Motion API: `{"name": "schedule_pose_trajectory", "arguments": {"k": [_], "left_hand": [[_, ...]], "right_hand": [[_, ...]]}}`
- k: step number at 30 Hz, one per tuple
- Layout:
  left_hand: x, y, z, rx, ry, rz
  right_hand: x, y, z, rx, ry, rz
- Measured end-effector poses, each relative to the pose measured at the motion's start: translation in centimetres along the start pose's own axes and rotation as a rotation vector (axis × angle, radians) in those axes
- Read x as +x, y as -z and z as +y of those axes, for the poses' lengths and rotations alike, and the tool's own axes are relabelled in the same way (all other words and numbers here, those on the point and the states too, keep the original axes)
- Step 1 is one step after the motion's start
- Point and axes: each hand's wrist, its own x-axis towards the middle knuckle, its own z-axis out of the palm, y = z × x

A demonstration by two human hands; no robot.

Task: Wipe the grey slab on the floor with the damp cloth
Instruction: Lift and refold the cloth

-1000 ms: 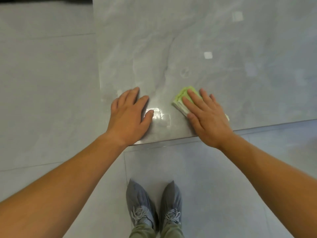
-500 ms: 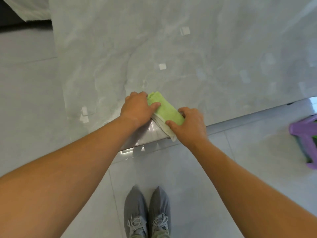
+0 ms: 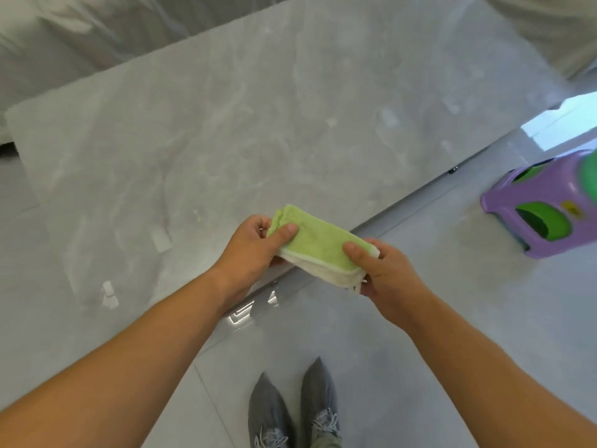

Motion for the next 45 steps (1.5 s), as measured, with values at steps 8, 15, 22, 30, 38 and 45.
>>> {"name": "schedule_pose_trajectory", "arguments": {"k": [8,15,22,30,38,45], "left_hand": [[2.1,-18.9,3.3,0.089,0.002,-0.244],[7.0,-37.7,4.7,0.444,0.007,-0.443],[13.2,-55.1,5.7,0.486,-0.043,-0.527],[24.1,-67.9,5.8,0.604,0.046,-0.632],[33.4,-76.9,2.7,0.823,0.023,-0.611],[36.6,-80.4,-1.0,0.872,0.070,-0.546]], "right_hand": [[-3.0,14.5,-5.4,0.462,0.019,0.391],[-3.1,31.8,-10.4,0.283,0.061,0.570],[0.0,47.9,-17.1,0.300,0.126,0.601],[8.9,59.6,-21.5,0.527,0.142,0.734],[18.5,67.9,-21.9,0.242,0.137,0.940],[22.0,72.6,-19.1,0.043,0.117,0.968]]}}
